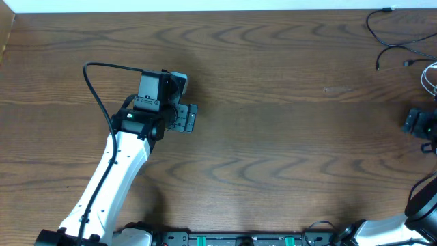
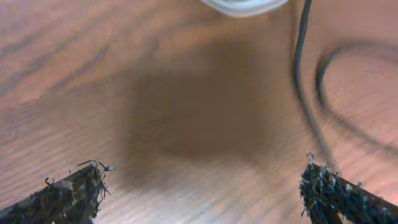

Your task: Untangle cables

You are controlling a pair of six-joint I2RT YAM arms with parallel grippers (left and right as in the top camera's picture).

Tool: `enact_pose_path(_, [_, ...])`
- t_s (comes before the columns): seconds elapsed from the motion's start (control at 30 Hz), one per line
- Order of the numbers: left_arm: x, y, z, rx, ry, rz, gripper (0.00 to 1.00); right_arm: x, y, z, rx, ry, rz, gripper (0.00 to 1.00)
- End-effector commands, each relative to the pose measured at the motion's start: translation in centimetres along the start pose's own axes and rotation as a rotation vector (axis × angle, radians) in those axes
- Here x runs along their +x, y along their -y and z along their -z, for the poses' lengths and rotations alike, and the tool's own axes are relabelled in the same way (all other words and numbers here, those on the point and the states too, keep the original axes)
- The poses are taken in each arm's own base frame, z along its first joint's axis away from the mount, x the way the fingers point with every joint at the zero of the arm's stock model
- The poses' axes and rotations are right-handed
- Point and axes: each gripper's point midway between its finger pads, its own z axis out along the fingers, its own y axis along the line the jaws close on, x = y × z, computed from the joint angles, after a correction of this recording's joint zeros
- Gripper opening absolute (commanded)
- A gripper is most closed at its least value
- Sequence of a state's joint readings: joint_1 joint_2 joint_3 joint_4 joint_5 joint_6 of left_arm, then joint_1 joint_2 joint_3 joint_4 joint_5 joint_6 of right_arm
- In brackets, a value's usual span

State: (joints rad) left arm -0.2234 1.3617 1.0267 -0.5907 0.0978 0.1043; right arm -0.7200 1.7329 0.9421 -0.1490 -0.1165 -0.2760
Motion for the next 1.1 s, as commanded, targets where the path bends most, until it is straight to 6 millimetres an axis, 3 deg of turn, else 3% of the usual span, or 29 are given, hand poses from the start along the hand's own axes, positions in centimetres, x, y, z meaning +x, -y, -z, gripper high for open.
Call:
enact_pose_path(0.0, [-0.3,-0.4,0.1,-0.015,0.005,0.008,0.87,1.5,1.2,0.1,0.083,-0.07,-0.252,0.99])
enact_pose_path(0.13, [-0.3,-0.4,0.1,-0.015,0.005,0.009,0.87,5.7,3.3,1.2,0.27,-0.214,-0.466,0.99])
enact_pose_path(0.23, [-0.3,-0.4,0.1,-0.015,0.005,0.008,0.87,7.0,4.5,2.3,0.375,-0.249,-0.529,0.99])
enact_pose_path(0.63, [-0.3,-0.4,0.1,-0.015,0.005,0.008,0.87,3.6,6.6,8.8,0.448,-0.073,-0.664,0.99])
enact_pose_path(0.77, [-0.3,-0.4,0.1,-0.015,0.005,0.009,0.87,3.1,6.7,9.7,0.447,-0.051,-0.648,0.99])
enact_pose_path(1.07, [-0.3,-0.4,0.1,-0.015,0.005,0.008,0.87,3.7,6.8,9.8,0.452,-0.081,-0.608,0.99])
